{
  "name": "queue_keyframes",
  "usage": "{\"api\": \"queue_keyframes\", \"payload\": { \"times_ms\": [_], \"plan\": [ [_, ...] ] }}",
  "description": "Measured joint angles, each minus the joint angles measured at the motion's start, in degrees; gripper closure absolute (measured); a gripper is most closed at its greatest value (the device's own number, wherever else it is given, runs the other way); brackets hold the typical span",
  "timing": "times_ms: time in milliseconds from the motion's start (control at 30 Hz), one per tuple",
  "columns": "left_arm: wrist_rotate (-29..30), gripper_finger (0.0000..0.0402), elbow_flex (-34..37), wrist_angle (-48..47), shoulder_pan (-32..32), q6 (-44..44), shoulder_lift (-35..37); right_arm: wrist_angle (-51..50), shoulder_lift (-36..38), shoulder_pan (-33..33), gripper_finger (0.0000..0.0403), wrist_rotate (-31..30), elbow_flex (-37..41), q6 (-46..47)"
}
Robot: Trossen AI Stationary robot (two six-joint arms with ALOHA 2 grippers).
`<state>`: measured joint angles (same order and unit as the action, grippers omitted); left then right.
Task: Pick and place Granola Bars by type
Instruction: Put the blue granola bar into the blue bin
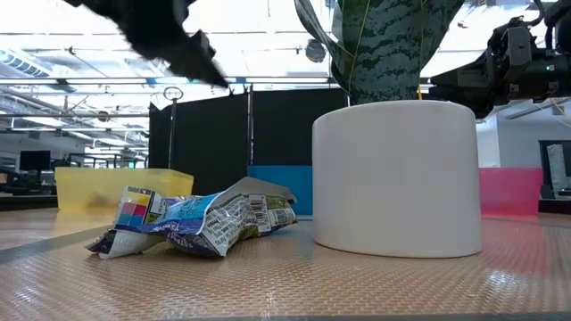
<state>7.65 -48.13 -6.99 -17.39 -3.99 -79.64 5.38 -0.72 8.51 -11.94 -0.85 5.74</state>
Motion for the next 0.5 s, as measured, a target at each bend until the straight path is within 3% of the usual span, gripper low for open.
{"api": "queue_keyframes", "payload": {
  "times_ms": [167,333,500],
  "plan": [
    [-3.64,0.0260,-0.01,0.56,-2.28,-12.16,-6.18,-0.03,0.01,0.00,0.0243,0.00,0.00,0.00],
    [-7.22,0.0278,-0.01,2.95,-0.89,-24.96,-11.07,-0.01,-0.01,0.00,0.0243,0.00,0.00,0.00],
    [-8.25,0.0295,-0.10,4.60,1.11,-32.03,-14.75,0.02,-0.02,0.01,0.0243,0.00,0.00,0.00]
  ]
}}
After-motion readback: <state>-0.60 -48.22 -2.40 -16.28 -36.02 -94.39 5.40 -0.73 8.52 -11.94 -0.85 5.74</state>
